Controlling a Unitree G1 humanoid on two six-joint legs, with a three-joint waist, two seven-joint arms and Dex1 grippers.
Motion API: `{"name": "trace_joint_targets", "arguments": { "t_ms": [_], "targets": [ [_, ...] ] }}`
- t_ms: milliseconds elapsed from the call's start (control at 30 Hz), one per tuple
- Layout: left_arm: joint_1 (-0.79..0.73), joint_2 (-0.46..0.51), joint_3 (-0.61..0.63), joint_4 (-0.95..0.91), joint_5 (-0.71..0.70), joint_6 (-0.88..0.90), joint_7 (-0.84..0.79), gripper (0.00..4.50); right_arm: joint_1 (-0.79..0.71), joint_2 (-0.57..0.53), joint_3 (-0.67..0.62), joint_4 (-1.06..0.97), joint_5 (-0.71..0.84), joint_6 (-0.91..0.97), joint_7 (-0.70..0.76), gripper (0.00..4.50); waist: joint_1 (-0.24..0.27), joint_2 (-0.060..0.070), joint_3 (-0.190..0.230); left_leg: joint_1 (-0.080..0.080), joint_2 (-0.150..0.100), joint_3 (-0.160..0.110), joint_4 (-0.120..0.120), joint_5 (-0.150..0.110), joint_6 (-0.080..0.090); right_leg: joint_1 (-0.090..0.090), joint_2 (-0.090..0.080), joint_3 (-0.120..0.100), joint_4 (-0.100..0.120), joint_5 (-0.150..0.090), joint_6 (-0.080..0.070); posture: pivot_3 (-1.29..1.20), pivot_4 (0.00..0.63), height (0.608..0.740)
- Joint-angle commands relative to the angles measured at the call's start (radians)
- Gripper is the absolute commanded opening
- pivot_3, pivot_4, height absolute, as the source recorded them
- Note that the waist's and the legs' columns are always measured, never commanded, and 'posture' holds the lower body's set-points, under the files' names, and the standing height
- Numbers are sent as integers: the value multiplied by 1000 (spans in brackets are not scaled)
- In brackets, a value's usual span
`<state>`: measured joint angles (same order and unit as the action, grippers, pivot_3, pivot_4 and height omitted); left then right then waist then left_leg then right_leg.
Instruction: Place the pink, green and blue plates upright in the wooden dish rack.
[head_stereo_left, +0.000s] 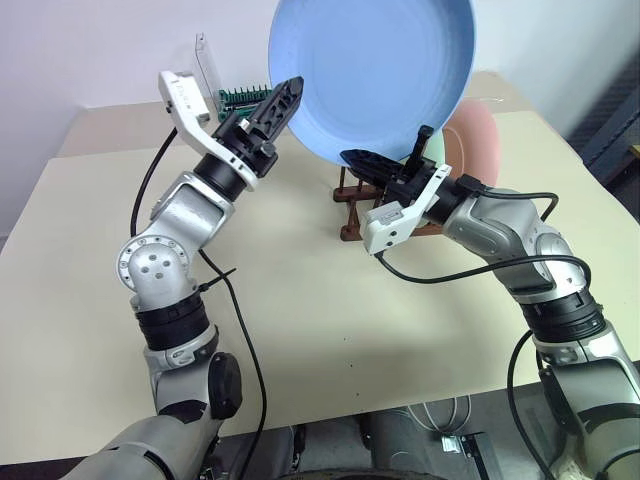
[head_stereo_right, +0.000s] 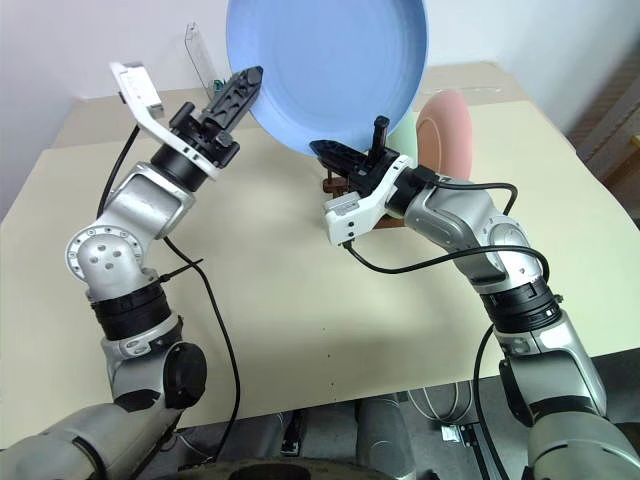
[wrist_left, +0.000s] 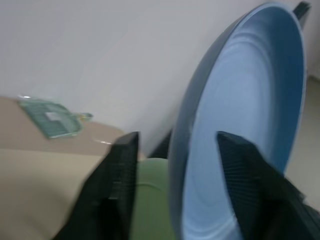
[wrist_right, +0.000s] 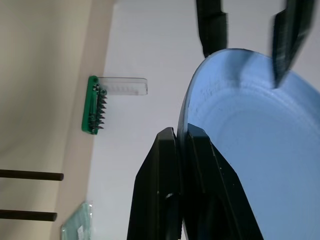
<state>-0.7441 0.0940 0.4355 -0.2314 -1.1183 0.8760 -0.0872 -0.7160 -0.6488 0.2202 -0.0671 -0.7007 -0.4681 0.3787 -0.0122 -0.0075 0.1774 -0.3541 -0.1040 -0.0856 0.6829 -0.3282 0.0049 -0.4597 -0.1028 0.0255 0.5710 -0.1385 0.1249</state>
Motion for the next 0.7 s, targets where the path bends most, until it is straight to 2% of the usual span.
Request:
{"name": "trace_joint_targets", "arguments": {
  "t_ms": [33,133,200,300,400,500,567,700],
  "targets": [
    [-23,69,64,44,-129,-13,-48,4439,-45,-14,-48,-2,22,5,-29,0,1,0,0,0,0,0,0,0,0,0,0,0,0,0,0,0,150,740],
    [-41,228,106,180,-221,62,-154,4439,-74,-26,-66,24,35,21,-31,0,-3,0,0,0,0,0,0,0,0,0,0,0,0,0,0,0,150,740],
    [-73,320,145,282,-262,74,-221,4439,-90,-9,-88,34,110,53,-8,0,-2,0,0,0,0,0,0,0,0,-1,0,0,1,0,-1,0,150,740],
    [-84,477,117,363,-208,102,-395,4439,-136,31,-135,32,267,105,26,0,-5,0,0,-1,0,0,0,0,0,-1,1,0,0,1,-1,0,150,740],
    [-15,571,-44,333,14,8,-543,4439,-197,124,-210,-10,563,267,94,0,-4,1,0,-1,0,-1,-2,0,0,0,0,0,1,1,-1,0,150,740],
    [12,589,-121,326,146,-102,-618,4439,-236,214,-280,-81,845,495,141,0,1,1,0,0,0,-2,-1,0,0,1,0,-1,1,1,-1,0,150,740],
    [36,596,-166,295,270,-253,-682,4439,-286,299,-386,-144,1205,735,94,0,-2,1,0,-1,1,-3,-1,0,0,0,0,-2,2,1,-2,0,150,740],
    [82,602,-202,267,395,-436,-790,4439,-330,359,-524,-173,1629,985,-5,0,-2,1,0,-2,2,-3,-3,0,0,-3,1,-2,2,2,-3,0,150,740]
  ]
}}
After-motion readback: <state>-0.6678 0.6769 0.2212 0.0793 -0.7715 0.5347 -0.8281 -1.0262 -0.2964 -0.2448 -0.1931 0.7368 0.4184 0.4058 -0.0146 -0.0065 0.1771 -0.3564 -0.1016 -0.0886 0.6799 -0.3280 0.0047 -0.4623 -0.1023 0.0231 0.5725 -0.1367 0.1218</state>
